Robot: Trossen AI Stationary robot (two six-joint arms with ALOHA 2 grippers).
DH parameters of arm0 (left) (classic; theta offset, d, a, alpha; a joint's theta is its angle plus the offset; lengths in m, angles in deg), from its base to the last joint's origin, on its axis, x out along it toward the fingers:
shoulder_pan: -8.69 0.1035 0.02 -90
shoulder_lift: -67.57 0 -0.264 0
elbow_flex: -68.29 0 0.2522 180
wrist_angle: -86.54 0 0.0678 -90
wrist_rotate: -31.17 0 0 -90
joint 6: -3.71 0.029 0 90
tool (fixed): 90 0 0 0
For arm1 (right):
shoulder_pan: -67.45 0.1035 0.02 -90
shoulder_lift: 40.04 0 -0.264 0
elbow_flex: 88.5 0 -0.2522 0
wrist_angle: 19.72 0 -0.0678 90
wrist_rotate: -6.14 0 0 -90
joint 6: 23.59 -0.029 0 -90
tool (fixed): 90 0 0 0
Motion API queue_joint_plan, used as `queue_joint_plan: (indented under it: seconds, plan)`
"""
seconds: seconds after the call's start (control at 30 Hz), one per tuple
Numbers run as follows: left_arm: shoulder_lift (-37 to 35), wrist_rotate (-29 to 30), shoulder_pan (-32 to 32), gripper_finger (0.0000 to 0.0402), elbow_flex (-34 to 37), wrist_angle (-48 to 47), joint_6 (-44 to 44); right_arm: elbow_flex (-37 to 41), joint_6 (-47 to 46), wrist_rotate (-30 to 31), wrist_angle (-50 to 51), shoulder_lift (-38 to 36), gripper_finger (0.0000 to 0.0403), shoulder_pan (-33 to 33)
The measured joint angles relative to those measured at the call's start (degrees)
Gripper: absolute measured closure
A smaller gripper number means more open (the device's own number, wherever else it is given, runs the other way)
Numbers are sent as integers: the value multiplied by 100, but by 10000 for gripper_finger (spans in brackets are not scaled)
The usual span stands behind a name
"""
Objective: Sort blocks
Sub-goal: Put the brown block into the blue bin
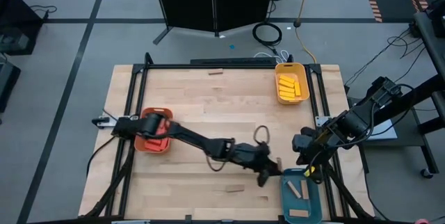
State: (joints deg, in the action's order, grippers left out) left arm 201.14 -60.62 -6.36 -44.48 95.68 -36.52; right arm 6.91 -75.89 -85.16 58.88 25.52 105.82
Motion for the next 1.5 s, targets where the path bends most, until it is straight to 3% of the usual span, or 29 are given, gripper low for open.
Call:
queue_joint_plan:
  seconds: [0.2, 0.37, 0.67, 1.0, 1.3, 1.5]
  plan:
    - [1178, -250, 70, 311, -2036, -917, 172, 0, -104, 171, -5, 0, 403, 0]
    - [1789, -373, 73, 311, -3003, -1430, 172, 0, -100, 310, -28, 0, 403, 0]
    - [1846, -379, 0, 305, -3070, -1803, 432, 0, -63, 328, -33, 0, 403, 0]
    - [1846, -405, 54, 219, -3070, -1792, 638, 0, 71, 303, -31, 0, 403, -2]
    - [1605, -525, 219, 211, -3070, -1867, 1297, 0, 241, 278, -26, -23, 403, -2]
    - [1061, -521, 439, 211, -3075, -3395, 1919, 0, 245, 285, -22, -285, 403, 0]
